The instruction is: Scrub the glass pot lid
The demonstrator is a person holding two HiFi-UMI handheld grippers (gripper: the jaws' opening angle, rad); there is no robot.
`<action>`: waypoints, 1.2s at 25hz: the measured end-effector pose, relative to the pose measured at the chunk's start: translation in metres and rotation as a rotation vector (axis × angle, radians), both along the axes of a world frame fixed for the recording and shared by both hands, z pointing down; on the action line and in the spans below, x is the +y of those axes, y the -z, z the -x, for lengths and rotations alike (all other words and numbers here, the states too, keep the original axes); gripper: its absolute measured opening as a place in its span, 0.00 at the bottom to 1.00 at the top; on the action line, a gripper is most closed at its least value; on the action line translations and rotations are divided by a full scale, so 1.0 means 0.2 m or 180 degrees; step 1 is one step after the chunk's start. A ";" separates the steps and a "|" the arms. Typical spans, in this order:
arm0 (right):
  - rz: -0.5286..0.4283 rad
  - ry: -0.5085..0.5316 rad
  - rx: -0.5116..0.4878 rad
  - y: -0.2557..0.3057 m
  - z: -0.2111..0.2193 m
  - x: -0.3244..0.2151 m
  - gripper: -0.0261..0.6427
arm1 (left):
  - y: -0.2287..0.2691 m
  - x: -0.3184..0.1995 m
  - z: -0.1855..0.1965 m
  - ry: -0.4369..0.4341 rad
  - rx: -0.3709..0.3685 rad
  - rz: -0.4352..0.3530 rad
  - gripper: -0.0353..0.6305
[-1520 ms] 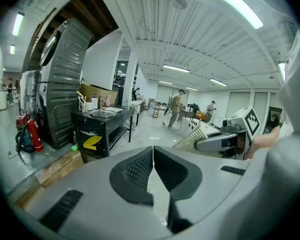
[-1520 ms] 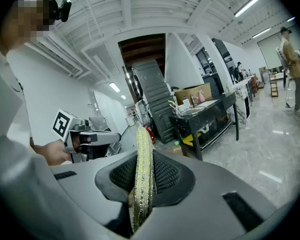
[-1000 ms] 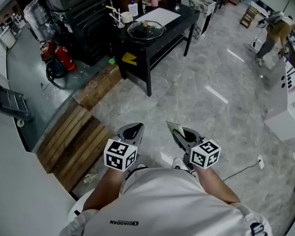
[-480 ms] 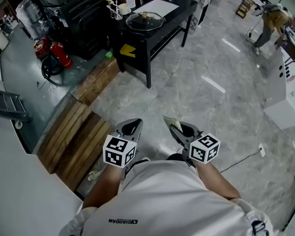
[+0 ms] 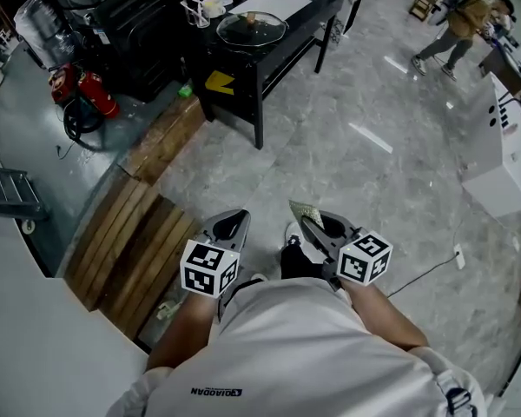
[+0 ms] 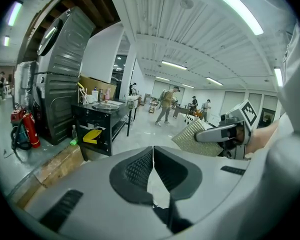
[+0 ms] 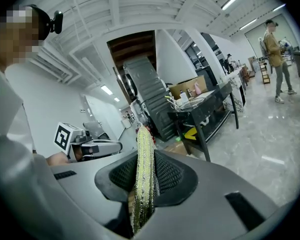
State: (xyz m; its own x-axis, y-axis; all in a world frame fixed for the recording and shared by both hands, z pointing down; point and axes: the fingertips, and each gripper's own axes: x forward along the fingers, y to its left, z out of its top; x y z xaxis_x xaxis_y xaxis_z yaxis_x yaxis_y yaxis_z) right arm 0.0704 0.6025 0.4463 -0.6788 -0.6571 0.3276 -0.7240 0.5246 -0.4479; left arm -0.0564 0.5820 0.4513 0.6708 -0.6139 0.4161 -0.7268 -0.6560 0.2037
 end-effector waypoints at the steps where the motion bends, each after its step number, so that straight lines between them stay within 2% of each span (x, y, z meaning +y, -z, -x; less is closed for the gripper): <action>1: 0.0008 0.0002 0.0006 -0.01 0.00 -0.03 0.16 | -0.01 -0.03 0.00 0.0006 -0.0005 0.0012 0.08; 9: 0.0094 -0.0087 0.0035 -0.11 -0.15 -0.52 0.16 | -0.06 -0.43 -0.10 0.0085 -0.0117 0.0060 0.08; 15: -0.0014 0.0027 -0.0029 -0.03 -0.30 -0.99 0.16 | 0.03 -0.88 -0.25 0.0220 -0.0038 0.0050 0.08; 18: -0.0038 0.0098 -0.0024 -0.01 -0.39 -1.17 0.16 | 0.05 -1.06 -0.34 0.0272 -0.0083 0.0035 0.08; 22: -0.0115 0.0208 -0.0056 0.00 -0.51 -1.37 0.16 | 0.05 -1.27 -0.47 0.0328 -0.0202 0.0007 0.08; 30: -0.0041 0.0255 -0.0109 -0.05 -0.70 -1.62 0.16 | 0.06 -1.54 -0.64 0.0362 -0.0319 0.0029 0.08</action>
State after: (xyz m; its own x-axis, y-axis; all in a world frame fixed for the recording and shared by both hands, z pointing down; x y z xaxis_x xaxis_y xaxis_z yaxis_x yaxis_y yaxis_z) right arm 0.2111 0.2786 0.4567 -0.7402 -0.6042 0.2952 -0.6637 0.5862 -0.4646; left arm 0.0709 0.2745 0.4398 0.5520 -0.6794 0.4834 -0.8133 -0.5667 0.1321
